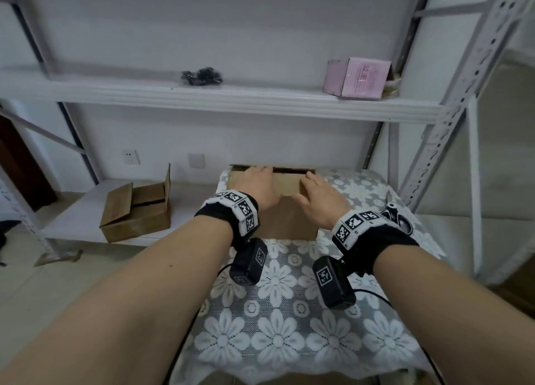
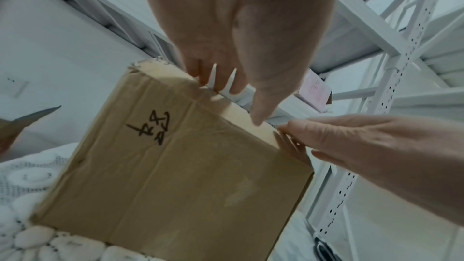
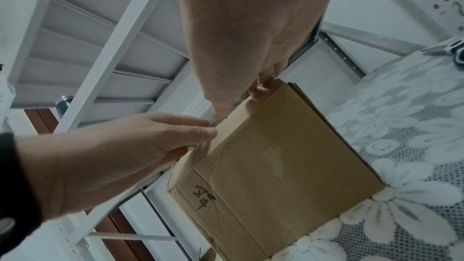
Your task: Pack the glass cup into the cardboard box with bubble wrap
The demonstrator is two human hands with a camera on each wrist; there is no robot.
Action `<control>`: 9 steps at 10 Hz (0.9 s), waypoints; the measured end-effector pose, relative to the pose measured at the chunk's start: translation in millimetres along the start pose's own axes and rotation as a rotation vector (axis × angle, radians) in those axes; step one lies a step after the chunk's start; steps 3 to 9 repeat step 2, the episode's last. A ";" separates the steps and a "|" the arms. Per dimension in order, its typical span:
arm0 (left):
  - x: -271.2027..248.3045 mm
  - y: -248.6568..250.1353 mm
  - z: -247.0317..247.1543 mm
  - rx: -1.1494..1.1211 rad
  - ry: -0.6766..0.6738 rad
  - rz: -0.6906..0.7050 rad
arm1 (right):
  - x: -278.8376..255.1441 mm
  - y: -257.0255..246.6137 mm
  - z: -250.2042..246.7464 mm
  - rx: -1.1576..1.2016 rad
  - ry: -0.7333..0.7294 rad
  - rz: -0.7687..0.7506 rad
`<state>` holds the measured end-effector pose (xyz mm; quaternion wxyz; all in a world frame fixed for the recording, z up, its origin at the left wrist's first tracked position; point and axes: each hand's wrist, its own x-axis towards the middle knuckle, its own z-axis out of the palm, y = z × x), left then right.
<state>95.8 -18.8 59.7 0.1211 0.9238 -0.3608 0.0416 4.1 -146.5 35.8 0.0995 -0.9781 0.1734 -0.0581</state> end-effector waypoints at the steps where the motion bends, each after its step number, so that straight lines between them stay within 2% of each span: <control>1: -5.7 4.9 -8.9 -0.268 0.178 -0.017 | -0.9 2.9 -10.8 0.145 0.103 0.022; 2: -0.8 5.9 -15.1 -0.576 0.206 -0.114 | 1.2 2.6 -25.5 0.326 0.280 0.099; 9: -0.8 5.9 -15.1 -0.576 0.206 -0.114 | 1.2 2.6 -25.5 0.326 0.280 0.099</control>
